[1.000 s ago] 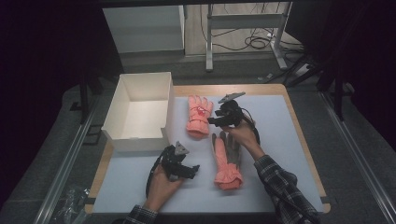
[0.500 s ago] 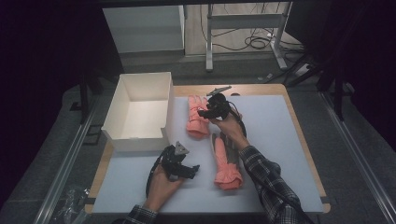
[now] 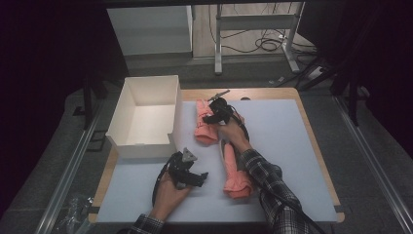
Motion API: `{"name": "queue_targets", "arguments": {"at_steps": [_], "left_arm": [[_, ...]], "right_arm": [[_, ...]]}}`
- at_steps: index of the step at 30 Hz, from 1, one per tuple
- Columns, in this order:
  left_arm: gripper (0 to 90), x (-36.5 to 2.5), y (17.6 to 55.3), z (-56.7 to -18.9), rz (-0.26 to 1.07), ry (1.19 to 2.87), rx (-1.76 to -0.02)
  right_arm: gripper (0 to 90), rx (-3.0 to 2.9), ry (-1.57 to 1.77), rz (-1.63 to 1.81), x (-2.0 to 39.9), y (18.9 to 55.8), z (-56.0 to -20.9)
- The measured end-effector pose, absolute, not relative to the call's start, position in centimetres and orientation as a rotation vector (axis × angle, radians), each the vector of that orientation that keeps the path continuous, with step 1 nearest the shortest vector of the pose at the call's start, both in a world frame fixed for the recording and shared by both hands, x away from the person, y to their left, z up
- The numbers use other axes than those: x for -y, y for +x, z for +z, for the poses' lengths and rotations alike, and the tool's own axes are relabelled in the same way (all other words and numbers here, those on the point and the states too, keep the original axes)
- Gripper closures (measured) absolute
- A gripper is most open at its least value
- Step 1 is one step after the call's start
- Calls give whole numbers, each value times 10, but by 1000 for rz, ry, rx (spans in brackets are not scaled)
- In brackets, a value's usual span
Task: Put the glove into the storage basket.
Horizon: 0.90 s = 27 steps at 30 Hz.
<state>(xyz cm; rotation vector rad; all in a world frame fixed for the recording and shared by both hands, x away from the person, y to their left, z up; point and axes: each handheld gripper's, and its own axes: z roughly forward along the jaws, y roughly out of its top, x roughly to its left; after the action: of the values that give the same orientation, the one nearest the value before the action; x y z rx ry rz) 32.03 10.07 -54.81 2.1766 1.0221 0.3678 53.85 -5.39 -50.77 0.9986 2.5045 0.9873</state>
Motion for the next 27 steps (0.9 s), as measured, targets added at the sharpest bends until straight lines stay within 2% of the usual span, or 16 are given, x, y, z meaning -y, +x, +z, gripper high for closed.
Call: {"name": "queue_targets", "arguments": {"at_steps": [1,4,5,8,14,27], "left_arm": [[36,-101,320,-548,368,2176,-1022],[36,-101,320,-548,368,2176,-1023],[36,-101,320,-548,368,2177,-1022],[36,-101,320,-548,368,2176,-1023],[36,-101,320,-548,368,2177,-1022],[36,-101,320,-548,367,2176,-1024]], "right_arm": [[423,-2504,999,987,54,538,-508],[574,-2519,989,991,53,538,-510],[658,-2523,984,980,52,537,-510],[765,-2512,1001,972,52,535,-508],[847,-2493,1029,999,56,533,-507],[861,-2505,1020,1059,60,527,-491]]}}
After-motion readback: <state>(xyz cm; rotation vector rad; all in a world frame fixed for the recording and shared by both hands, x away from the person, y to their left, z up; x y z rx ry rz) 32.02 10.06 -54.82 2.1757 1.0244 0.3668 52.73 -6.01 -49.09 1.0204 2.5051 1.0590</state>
